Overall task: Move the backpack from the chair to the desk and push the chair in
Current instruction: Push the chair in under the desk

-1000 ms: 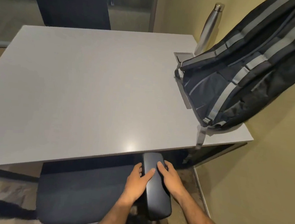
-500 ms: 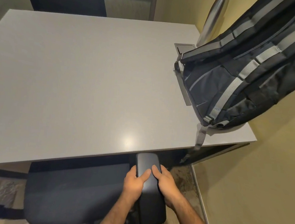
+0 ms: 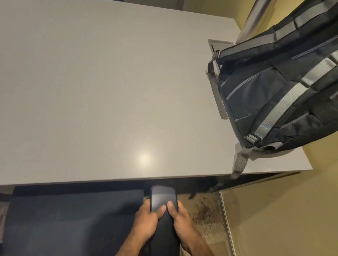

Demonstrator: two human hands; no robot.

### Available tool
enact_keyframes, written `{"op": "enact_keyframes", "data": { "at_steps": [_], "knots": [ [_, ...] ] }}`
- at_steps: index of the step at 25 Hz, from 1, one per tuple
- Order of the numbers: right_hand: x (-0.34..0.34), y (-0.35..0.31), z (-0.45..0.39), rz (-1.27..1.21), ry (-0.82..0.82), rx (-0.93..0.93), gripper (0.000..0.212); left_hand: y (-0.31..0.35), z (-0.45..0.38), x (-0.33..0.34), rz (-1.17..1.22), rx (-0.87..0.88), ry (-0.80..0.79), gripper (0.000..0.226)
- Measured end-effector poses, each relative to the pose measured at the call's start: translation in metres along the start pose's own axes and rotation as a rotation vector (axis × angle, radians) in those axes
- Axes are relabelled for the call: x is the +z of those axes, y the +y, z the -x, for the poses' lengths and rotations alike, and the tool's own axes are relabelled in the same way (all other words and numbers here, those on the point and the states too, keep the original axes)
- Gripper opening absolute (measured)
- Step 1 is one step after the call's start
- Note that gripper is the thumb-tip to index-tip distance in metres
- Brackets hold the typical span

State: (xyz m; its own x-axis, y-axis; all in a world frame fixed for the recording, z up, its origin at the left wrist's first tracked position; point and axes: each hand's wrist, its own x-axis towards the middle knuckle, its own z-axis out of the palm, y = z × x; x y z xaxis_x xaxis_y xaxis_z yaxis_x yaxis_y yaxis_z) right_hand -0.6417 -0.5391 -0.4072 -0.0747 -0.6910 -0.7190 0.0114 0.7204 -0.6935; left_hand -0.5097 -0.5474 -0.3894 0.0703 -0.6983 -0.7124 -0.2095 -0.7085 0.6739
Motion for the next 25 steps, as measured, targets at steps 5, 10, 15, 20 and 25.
{"op": "enact_keyframes", "data": {
  "at_steps": [5, 10, 15, 20, 25],
  "knots": [
    [-0.001, -0.013, 0.003, 0.154, -0.014, -0.004, 0.021, 0.005, 0.000, -0.003, -0.036, 0.002, -0.002, 0.030],
    [-0.004, -0.023, 0.026, 0.672, 0.126, -0.148, 0.063, 0.017, 0.015, -0.039, -0.903, 0.214, 0.001, 0.057],
    [0.005, -0.036, 0.067, 1.028, 0.242, -0.423, 0.093, 0.034, 0.054, -0.091, -1.169, 0.701, 0.204, 0.075],
    [0.039, -0.084, 0.104, 1.293, 0.262, -0.610, 0.114, 0.069, 0.106, -0.148, -1.239, 0.640, 0.324, 0.110],
    [0.089, -0.126, 0.127, 1.325, 0.219, -0.740, 0.116, 0.074, 0.140, -0.231, -1.294, 0.546, 0.432, 0.117]
  ]
}}
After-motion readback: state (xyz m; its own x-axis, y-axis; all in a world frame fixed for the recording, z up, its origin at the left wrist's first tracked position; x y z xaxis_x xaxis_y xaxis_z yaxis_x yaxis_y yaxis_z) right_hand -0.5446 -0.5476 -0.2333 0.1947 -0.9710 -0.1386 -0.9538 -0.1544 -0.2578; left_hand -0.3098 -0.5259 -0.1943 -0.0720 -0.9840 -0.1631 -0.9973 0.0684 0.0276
